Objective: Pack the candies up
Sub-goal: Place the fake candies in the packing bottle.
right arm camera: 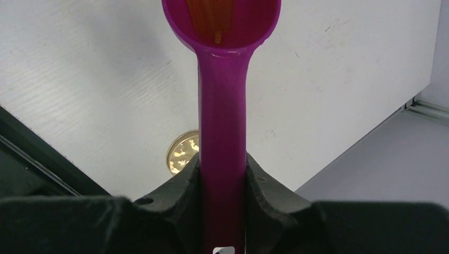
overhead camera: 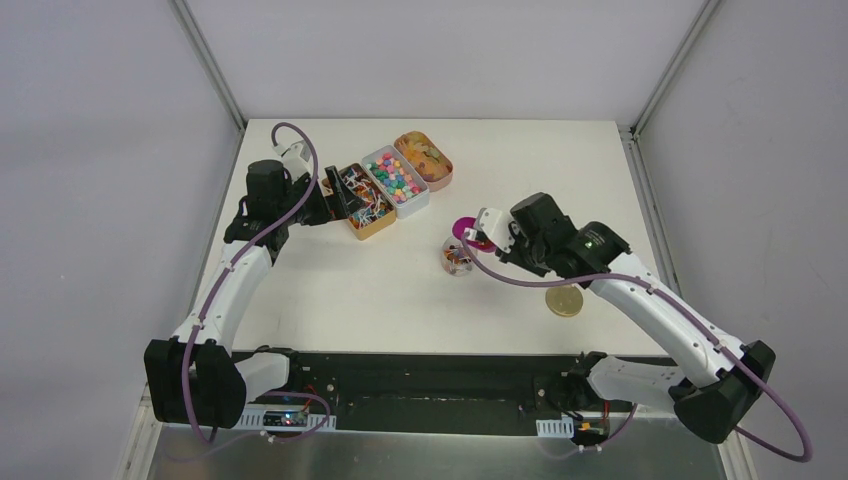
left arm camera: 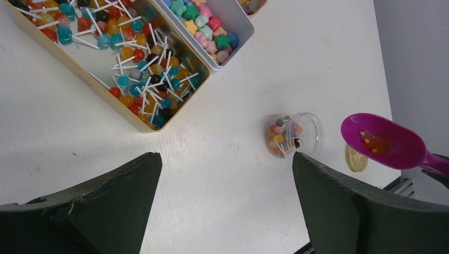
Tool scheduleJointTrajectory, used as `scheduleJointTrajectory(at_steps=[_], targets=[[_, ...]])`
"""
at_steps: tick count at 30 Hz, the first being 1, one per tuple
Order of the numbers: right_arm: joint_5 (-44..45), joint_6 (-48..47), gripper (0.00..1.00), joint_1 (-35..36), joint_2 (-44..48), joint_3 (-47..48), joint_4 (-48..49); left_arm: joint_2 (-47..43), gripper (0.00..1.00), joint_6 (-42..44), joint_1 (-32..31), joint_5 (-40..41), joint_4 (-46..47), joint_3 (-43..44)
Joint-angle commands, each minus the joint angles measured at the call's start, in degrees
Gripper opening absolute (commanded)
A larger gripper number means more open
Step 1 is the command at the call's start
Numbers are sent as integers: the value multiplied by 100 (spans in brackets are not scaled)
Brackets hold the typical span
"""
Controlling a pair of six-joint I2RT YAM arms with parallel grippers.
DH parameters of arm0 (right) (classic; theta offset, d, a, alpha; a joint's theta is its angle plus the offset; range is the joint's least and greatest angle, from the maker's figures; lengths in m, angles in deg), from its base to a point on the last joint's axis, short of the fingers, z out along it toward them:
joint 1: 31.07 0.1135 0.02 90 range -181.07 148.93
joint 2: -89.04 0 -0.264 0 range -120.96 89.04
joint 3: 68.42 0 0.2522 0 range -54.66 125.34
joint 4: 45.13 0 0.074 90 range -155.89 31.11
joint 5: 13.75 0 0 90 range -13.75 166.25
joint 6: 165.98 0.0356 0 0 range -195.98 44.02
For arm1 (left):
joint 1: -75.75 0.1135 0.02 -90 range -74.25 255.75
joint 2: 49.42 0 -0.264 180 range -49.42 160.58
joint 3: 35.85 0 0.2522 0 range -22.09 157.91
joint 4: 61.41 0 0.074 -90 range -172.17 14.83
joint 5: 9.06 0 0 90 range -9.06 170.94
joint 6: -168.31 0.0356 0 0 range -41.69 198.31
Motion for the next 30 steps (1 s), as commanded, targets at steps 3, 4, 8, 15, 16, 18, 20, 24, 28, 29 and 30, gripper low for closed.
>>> scheduleJointTrajectory(at_steps=[3,4,8,15,16,18,20,24,28,29,30], targets=[[614,93,0,358,-114,441,-578,-146,99,77,-39,42,115,220],[674,129,0,421,-161,460,-637,-154,99,84,-40,44,112,209],[1030,176,0,643,-386,466,-759,-155,99,86,-37,54,113,211],[1567,264,0,922,-794,691,-1133,-181,99,93,-30,96,113,211],[1634,283,0,965,-859,721,-1202,-181,99,94,-34,92,114,209],[1760,329,0,1015,-972,771,-1302,-182,99,94,-38,97,117,211],[1859,346,0,1049,-1051,773,-1363,-178,99,94,-30,80,112,209],[1996,392,0,1110,-1201,869,-1481,-190,99,94,-34,79,116,211],[2170,412,0,1193,-1349,991,-1540,-190,99,90,-33,70,114,211],[2203,425,0,1203,-1382,1020,-1550,-197,99,94,-34,78,116,211],[2231,430,0,1219,-1413,1040,-1571,-199,99,94,-30,75,112,211]])
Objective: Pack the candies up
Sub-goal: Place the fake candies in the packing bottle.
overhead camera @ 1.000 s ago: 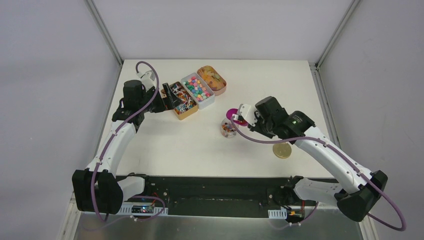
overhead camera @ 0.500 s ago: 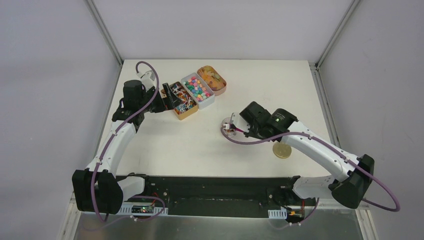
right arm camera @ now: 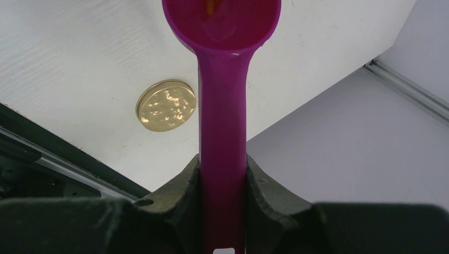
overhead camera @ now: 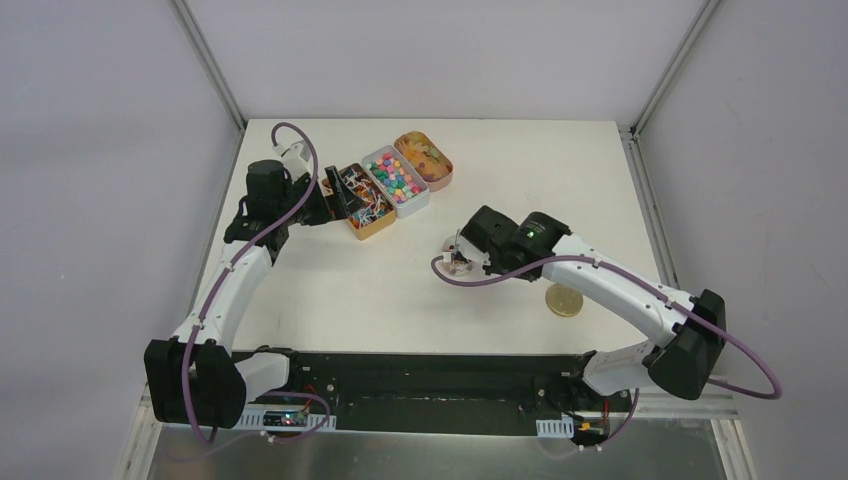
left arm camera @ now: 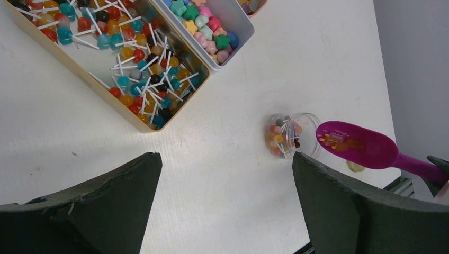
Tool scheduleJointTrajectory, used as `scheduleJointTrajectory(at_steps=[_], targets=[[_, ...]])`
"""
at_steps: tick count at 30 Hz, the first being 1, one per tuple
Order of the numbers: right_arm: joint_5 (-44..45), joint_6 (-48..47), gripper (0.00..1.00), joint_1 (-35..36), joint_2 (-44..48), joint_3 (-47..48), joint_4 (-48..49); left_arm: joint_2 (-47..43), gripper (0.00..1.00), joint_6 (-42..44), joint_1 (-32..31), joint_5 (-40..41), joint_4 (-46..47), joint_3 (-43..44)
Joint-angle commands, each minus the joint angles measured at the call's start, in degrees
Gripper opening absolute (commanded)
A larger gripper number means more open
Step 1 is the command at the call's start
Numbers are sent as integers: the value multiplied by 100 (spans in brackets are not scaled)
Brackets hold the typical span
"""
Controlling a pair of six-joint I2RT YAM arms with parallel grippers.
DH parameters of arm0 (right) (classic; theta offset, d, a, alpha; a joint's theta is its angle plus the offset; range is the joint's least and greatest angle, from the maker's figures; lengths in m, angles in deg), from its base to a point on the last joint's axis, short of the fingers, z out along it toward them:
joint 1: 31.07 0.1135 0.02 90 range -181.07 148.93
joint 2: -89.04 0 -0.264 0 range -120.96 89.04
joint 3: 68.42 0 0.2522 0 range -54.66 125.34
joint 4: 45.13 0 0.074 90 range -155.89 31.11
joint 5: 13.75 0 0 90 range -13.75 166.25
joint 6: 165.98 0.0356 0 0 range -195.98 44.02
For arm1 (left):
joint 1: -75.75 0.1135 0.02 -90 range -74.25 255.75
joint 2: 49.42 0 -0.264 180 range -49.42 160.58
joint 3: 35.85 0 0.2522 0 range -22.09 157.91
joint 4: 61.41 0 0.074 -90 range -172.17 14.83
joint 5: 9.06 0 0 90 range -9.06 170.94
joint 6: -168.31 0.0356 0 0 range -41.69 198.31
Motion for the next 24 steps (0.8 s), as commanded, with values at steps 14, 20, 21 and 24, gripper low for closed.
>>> scheduleJointTrajectory(at_steps=[14,20,21,24], targets=[[815,142,0,184,-364,581,-349,-217,99,95,-37,103,112,211],[1017,176,0,310,-427,635,-496,-217,99,69,-34,191,77,211],[1047,181,0,333,-441,656,-524,-217,99,64,-30,212,62,211],[1091,186,0,396,-465,715,-565,-217,99,51,-33,249,44,219]])
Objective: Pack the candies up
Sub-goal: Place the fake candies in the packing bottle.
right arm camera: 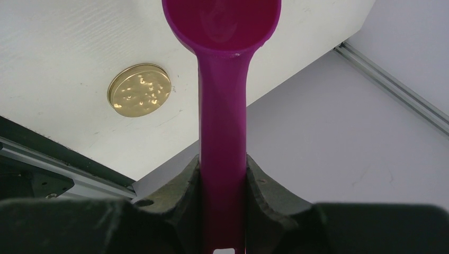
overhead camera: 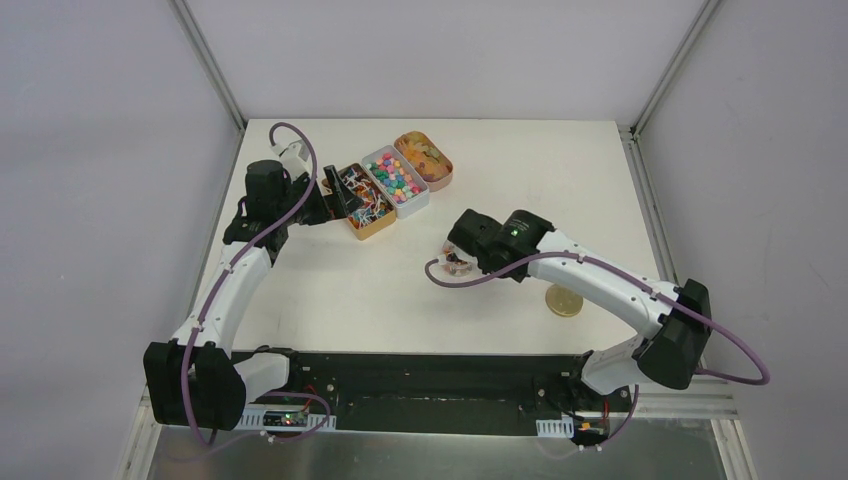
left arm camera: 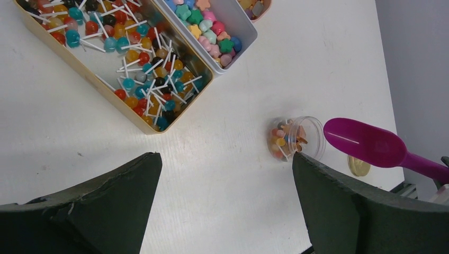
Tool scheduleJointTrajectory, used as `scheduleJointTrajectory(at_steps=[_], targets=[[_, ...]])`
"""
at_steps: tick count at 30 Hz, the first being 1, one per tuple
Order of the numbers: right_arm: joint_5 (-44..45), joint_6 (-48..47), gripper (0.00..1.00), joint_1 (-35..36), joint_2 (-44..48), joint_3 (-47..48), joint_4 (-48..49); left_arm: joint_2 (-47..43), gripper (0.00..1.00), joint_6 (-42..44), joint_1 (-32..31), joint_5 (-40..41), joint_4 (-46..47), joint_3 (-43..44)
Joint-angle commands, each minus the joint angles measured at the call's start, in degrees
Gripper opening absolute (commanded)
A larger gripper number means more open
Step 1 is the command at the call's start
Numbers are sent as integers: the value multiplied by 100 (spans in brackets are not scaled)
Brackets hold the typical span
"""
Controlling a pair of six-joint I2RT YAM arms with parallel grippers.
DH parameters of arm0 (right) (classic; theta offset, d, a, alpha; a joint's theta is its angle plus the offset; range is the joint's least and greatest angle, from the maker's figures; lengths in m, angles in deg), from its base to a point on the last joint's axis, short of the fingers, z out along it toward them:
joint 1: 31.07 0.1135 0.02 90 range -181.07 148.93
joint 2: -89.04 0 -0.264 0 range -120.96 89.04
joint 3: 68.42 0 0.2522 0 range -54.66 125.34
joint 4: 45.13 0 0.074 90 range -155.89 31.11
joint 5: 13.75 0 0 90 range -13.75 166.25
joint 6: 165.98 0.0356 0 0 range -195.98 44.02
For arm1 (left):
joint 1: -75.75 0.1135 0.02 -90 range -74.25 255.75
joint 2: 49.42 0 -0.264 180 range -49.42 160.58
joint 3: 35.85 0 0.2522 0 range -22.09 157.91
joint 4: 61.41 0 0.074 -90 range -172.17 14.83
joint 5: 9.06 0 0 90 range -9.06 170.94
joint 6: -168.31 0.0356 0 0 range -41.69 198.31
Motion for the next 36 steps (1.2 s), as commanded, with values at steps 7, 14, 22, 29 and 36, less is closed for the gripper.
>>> scheduleJointTrajectory(at_steps=[7,14,22,29,36], targets=[[485,172,0,210,-94,387,-283,-154,99,92,-30,47,57,219],[312,377,0,315,-132,736,-282,-153,98,81,-30,-103,139,202],[-668,830,0,336,-130,1455,408,-93,94,-316,-34,-1054,591,158],[-2025,1268,0,382,505,770,2452,-33,89,-934,-51,-2032,1213,69],[-2770,1521,0,384,1143,121,3848,217,87,-1453,-116,-2478,1533,-55]])
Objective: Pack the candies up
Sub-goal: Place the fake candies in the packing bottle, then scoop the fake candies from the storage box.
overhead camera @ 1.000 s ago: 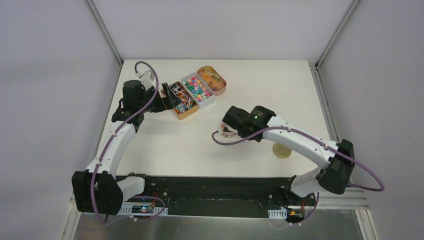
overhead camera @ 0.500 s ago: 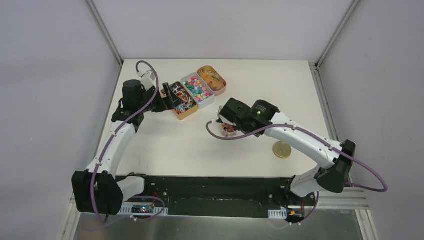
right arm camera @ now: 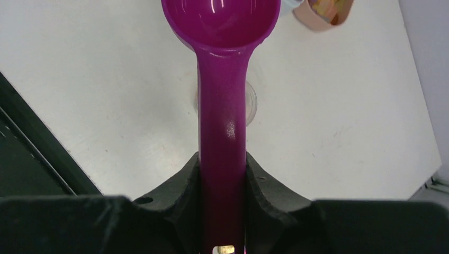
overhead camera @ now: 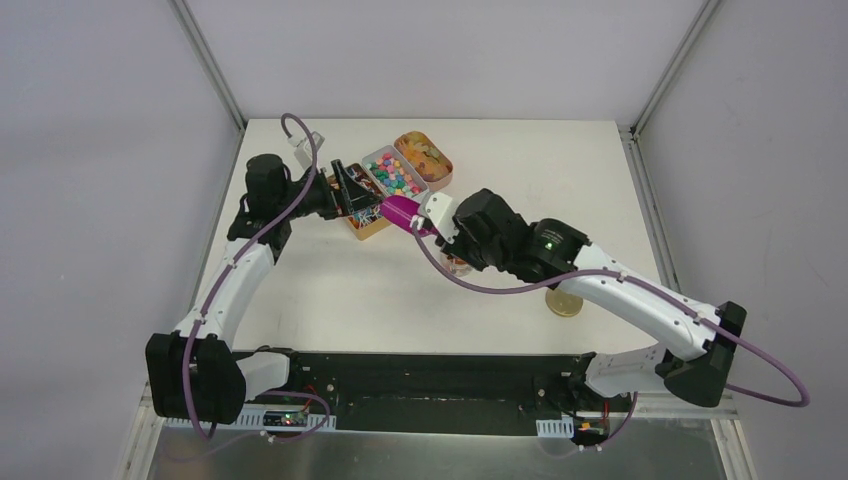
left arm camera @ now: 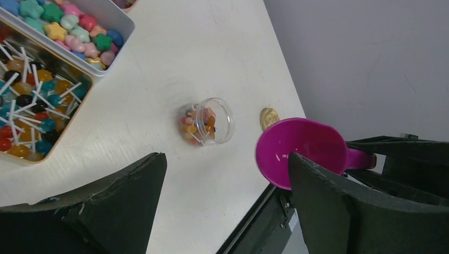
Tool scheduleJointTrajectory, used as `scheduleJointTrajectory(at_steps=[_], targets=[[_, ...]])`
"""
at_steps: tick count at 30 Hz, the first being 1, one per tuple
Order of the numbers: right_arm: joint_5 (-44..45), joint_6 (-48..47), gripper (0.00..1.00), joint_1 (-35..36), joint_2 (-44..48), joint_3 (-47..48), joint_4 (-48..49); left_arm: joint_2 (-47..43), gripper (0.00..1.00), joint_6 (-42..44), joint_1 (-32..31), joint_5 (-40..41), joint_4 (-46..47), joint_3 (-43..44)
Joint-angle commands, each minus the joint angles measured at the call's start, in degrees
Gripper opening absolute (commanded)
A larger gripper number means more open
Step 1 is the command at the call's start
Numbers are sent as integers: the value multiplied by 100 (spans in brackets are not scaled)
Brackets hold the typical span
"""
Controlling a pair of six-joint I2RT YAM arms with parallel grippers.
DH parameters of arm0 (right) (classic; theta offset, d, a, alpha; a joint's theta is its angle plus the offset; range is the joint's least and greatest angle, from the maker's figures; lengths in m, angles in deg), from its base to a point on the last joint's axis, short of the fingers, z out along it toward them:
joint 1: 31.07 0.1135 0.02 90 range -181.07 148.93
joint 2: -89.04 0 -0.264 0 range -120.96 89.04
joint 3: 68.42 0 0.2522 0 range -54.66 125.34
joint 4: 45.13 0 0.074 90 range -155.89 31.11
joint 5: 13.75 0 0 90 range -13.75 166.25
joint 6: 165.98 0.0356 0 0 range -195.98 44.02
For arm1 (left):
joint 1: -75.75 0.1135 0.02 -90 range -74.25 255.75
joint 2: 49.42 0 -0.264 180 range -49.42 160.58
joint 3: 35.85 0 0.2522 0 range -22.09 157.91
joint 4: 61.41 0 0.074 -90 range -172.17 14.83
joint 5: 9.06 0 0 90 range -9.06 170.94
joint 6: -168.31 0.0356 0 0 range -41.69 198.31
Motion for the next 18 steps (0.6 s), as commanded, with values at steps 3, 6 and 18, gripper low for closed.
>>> scheduleJointTrajectory(at_steps=[3,6,18], targets=[[-709,322,0,22,425,-147,1341,145,88,-745,-87,-720,876,-86],[-729,389,0,22,248,-46,1222,144,88,-993,-111,-868,1142,-99],[-1156,446,0,-70,420,-507,1979,275,64,-1530,-150,-962,1365,-340]])
